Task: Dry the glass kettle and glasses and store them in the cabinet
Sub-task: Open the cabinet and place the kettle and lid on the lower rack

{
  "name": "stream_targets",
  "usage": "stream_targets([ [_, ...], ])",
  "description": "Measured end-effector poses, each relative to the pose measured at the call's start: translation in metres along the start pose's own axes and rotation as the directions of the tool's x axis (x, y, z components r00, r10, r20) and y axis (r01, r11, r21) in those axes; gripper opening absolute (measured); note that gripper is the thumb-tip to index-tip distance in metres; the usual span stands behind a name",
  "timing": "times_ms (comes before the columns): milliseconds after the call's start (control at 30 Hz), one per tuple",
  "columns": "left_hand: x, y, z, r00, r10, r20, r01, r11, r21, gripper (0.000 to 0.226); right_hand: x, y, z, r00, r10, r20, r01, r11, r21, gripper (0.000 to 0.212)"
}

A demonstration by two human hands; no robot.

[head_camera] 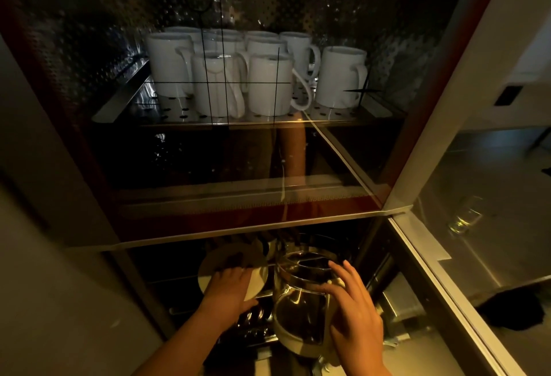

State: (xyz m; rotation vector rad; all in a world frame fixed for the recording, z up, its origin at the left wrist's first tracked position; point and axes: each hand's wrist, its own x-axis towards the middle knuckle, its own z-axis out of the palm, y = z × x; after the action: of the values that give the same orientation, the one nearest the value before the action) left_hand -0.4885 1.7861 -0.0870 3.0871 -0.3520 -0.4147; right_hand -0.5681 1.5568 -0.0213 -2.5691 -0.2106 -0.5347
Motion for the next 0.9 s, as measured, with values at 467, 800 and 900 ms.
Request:
stream_targets([
  [467,-0.035,0.016,0.029,0.967,-0.057,-0.246,0.054,0.998,-0.019,0.075,0.003,-0.005,0.004,0.997,-0.056,-0.05,0.06,0.996,0.07,0.05],
  [800,-0.04,0.014,0.023,0.961,-0.042,-0.274,0.02,0.996,-0.083,0.075,0.001,-0.012,0.001,0.998,-0.042,-0.037,0.046,0.994,0.102,0.05],
  [900,-0.041,0.015,0.021,0.956,-0.054,-0.289,0.017,0.991,-0.129,0.069,0.001,-0.013,0.001,0.998,-0.049,-0.05,0.053,0.995,0.084,0.046],
])
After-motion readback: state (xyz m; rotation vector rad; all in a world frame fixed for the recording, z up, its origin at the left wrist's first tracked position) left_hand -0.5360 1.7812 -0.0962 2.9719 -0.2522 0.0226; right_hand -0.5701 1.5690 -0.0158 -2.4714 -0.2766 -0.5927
